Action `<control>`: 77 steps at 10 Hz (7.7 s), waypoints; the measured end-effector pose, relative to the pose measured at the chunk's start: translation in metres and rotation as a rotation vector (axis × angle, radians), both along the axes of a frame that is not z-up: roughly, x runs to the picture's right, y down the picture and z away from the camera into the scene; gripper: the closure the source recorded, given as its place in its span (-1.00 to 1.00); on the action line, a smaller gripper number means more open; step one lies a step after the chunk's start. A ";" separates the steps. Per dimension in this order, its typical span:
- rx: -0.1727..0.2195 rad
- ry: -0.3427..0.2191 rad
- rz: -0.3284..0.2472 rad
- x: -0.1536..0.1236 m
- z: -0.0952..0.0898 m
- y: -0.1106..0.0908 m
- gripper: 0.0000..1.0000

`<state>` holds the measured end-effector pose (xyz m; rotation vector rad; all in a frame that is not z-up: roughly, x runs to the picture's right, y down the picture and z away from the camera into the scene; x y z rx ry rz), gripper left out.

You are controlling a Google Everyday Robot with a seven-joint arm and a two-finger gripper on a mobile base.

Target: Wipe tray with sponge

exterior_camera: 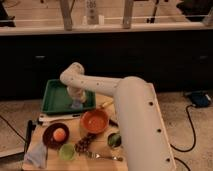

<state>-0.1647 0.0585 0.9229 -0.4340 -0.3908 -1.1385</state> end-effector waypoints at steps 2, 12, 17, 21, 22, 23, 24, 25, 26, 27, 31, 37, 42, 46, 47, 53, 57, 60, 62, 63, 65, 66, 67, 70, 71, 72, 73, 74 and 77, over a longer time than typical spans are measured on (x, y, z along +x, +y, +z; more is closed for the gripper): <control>0.019 0.014 0.033 0.002 0.011 -0.021 0.98; 0.013 -0.111 -0.135 -0.069 0.014 -0.022 0.98; 0.011 -0.107 -0.064 -0.027 -0.012 0.005 0.98; 0.034 -0.066 0.005 -0.014 0.002 -0.030 0.98; 0.037 -0.058 0.019 -0.014 0.003 -0.034 0.98; 0.036 -0.056 0.025 -0.014 0.002 -0.034 0.98; 0.039 -0.054 0.025 -0.012 0.003 -0.035 0.98; 0.039 -0.054 0.025 -0.012 0.003 -0.035 0.98; 0.039 -0.055 0.024 -0.013 0.003 -0.035 0.98; 0.039 -0.056 0.024 -0.013 0.003 -0.034 0.98; 0.039 -0.055 0.023 -0.013 0.003 -0.034 0.98; 0.040 -0.054 0.024 -0.012 0.003 -0.035 0.98; 0.040 -0.054 0.024 -0.012 0.003 -0.034 0.98; 0.039 -0.053 0.024 -0.012 0.004 -0.034 0.98; 0.039 -0.053 0.024 -0.012 0.004 -0.034 0.98; 0.039 -0.054 0.024 -0.012 0.004 -0.034 0.98; 0.039 -0.054 0.024 -0.012 0.004 -0.034 0.98; 0.037 -0.054 0.023 -0.012 0.004 -0.033 0.98; 0.038 -0.053 0.024 -0.012 0.004 -0.033 0.98; 0.038 -0.053 0.024 -0.012 0.004 -0.033 0.98; 0.038 -0.054 0.023 -0.012 0.004 -0.033 0.98; 0.038 -0.054 0.023 -0.012 0.004 -0.033 0.98; 0.038 -0.054 0.023 -0.012 0.004 -0.033 0.98; 0.038 -0.054 0.023 -0.012 0.004 -0.033 0.98; 0.038 -0.054 0.023 -0.012 0.004 -0.033 0.98; 0.038 -0.054 0.023 -0.012 0.004 -0.033 0.98; 0.038 -0.054 0.023 -0.012 0.004 -0.033 0.98; 0.038 -0.054 0.024 -0.012 0.004 -0.033 0.98; 0.038 -0.054 0.023 -0.012 0.004 -0.033 0.98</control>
